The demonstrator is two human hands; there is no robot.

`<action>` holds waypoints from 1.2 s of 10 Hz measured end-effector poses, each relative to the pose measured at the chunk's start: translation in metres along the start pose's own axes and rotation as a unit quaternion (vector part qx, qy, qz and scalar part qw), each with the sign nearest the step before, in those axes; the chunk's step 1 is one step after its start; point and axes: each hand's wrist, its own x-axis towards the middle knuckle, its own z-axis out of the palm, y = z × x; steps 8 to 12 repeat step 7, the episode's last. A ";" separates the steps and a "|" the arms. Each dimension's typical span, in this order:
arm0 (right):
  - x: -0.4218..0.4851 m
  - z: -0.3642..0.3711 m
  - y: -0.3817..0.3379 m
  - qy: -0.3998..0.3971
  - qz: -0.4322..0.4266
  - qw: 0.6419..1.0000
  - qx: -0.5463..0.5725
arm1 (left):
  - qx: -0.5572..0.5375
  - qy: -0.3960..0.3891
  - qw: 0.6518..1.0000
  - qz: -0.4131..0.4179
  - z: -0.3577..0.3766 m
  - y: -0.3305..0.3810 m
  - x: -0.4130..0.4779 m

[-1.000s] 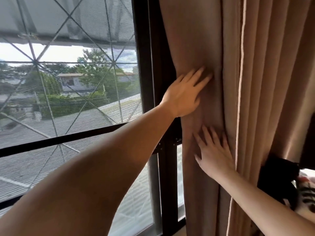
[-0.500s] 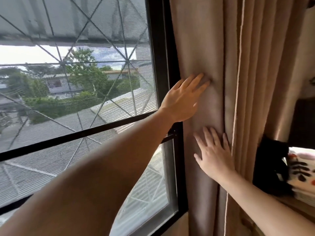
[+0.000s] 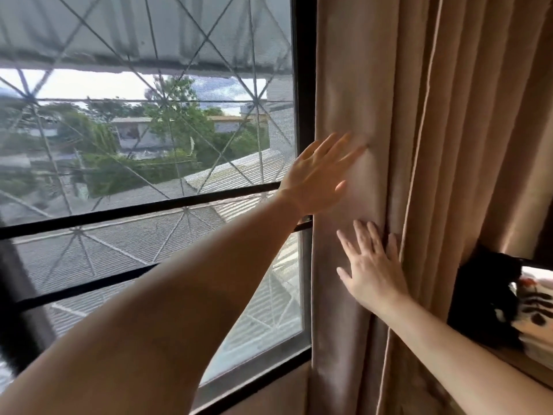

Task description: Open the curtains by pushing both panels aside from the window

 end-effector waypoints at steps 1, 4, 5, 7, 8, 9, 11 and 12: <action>-0.009 -0.008 -0.006 -0.016 -0.022 0.999 0.025 | 0.006 -0.018 1.000 -0.018 -0.012 0.002 -0.018; -0.047 -0.038 -0.042 -0.061 -0.086 0.989 0.100 | 0.039 -0.095 0.992 -0.076 -0.059 0.011 -0.096; -0.058 -0.045 -0.061 -0.070 -0.106 0.987 0.102 | 0.052 -0.123 0.986 -0.100 -0.082 0.005 -0.122; -0.075 -0.062 -0.112 -0.052 -0.136 0.983 0.110 | 0.090 -0.129 0.979 -0.131 -0.138 -0.013 -0.170; -0.075 -0.062 -0.112 -0.052 -0.136 0.983 0.110 | 0.090 -0.129 0.979 -0.131 -0.138 -0.013 -0.170; -0.075 -0.062 -0.112 -0.052 -0.136 0.983 0.110 | 0.090 -0.129 0.979 -0.131 -0.138 -0.013 -0.170; -0.075 -0.062 -0.112 -0.052 -0.136 0.983 0.110 | 0.090 -0.129 0.979 -0.131 -0.138 -0.013 -0.170; -0.075 -0.062 -0.112 -0.052 -0.136 0.983 0.110 | 0.090 -0.129 0.979 -0.131 -0.138 -0.013 -0.170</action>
